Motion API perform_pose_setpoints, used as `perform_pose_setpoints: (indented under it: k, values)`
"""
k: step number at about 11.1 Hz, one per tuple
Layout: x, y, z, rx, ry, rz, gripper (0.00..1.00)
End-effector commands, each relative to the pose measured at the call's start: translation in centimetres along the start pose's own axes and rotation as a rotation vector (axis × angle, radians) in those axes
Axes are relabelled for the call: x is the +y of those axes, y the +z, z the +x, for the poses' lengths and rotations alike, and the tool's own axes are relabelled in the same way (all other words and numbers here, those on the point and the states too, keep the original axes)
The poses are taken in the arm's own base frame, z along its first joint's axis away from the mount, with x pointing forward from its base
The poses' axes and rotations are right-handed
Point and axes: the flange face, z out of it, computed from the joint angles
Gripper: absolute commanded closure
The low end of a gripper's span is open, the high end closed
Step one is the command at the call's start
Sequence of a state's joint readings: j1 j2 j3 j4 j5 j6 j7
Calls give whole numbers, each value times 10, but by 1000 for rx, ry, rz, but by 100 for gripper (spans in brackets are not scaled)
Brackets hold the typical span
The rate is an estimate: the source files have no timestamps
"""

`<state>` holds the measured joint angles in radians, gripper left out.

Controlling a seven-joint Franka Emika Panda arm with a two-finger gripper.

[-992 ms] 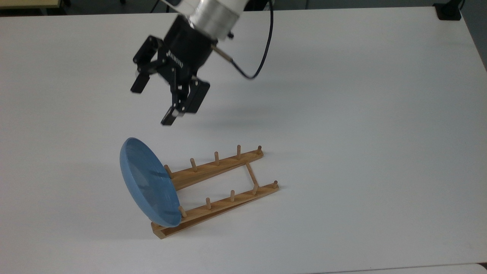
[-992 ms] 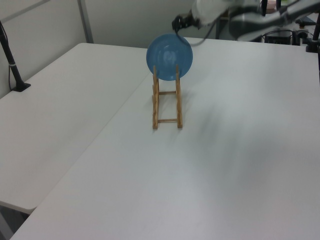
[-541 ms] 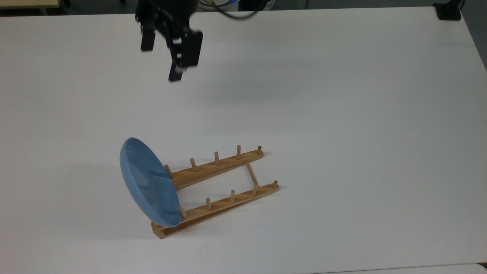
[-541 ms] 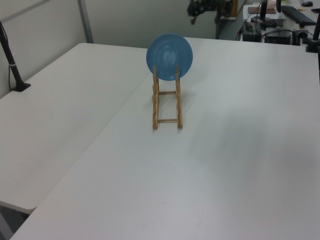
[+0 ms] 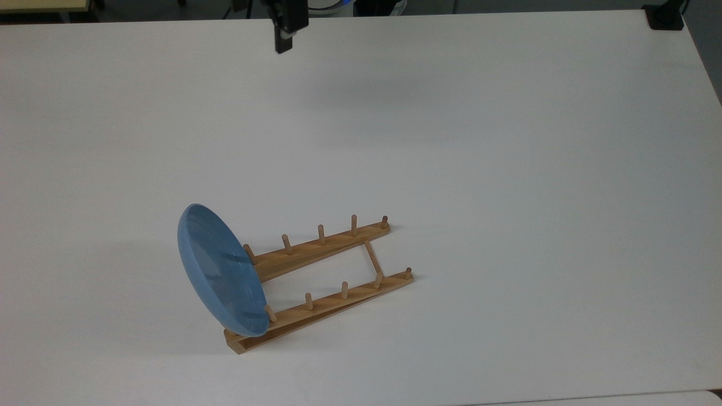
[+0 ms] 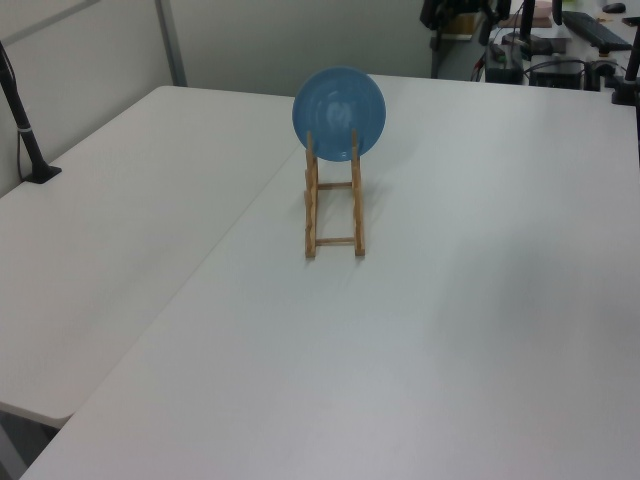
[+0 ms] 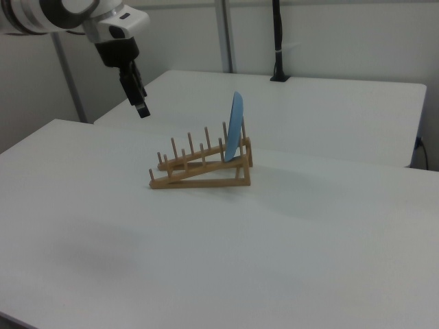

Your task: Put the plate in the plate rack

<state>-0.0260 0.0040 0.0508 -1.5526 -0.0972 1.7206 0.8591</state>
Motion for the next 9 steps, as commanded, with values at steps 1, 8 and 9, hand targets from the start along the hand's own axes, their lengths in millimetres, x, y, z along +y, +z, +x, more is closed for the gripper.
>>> perform_pose_setpoints:
  k: [1, 8, 9]
  values:
    - [13, 1, -7, -81, -149, 27, 0]
    - [20, 3, -1, -98, -557, 61, 0]
    - [21, 4, -1, -106, -592, 59, 0]
